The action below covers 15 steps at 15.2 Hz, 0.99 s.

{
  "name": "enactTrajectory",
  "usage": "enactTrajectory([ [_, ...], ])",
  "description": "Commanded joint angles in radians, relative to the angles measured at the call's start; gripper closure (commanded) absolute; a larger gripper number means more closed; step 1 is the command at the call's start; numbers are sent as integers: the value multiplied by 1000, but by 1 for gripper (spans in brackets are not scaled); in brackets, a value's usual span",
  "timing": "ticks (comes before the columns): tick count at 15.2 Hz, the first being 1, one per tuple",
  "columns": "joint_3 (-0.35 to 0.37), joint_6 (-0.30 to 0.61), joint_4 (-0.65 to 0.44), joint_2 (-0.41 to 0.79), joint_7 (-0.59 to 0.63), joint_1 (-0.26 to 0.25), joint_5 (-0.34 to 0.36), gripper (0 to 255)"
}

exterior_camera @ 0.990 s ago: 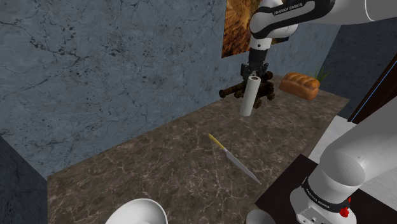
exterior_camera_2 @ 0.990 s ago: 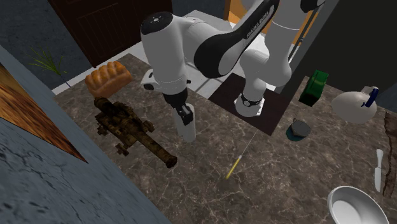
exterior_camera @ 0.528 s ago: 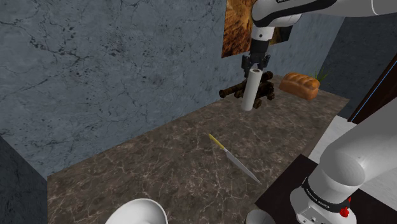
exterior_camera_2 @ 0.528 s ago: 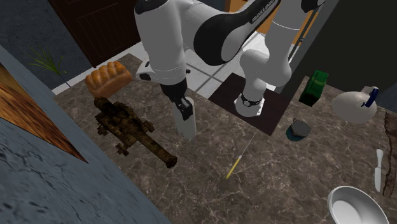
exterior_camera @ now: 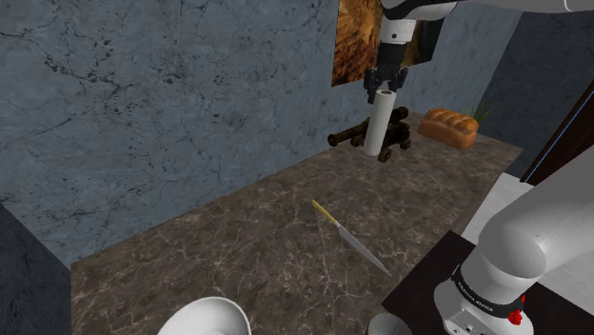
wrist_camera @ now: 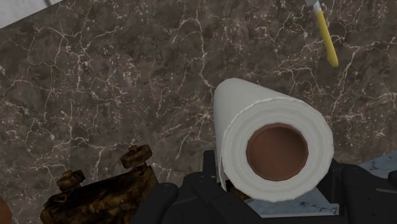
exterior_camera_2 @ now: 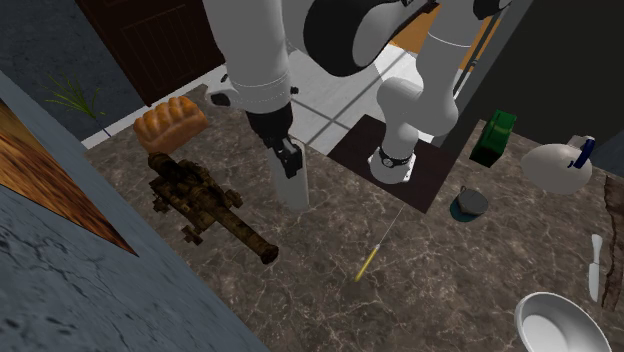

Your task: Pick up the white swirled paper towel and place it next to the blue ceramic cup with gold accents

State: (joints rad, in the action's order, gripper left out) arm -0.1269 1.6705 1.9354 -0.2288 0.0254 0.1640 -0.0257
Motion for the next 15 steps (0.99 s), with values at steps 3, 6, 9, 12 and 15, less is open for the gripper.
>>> enactTrajectory([
  [3, 0, -54, -59, 5, 1, 0, 0, 255],
  [6, 0, -95, -107, 13, 2, -1, -1, 255],
  [9, -1, -136, -158, 22, 3, -1, -2, 255],
  [12, -1, -178, -211, 34, 4, -1, -4, 255],
  [15, -2, -221, -268, 48, 4, -1, -6, 255],
])
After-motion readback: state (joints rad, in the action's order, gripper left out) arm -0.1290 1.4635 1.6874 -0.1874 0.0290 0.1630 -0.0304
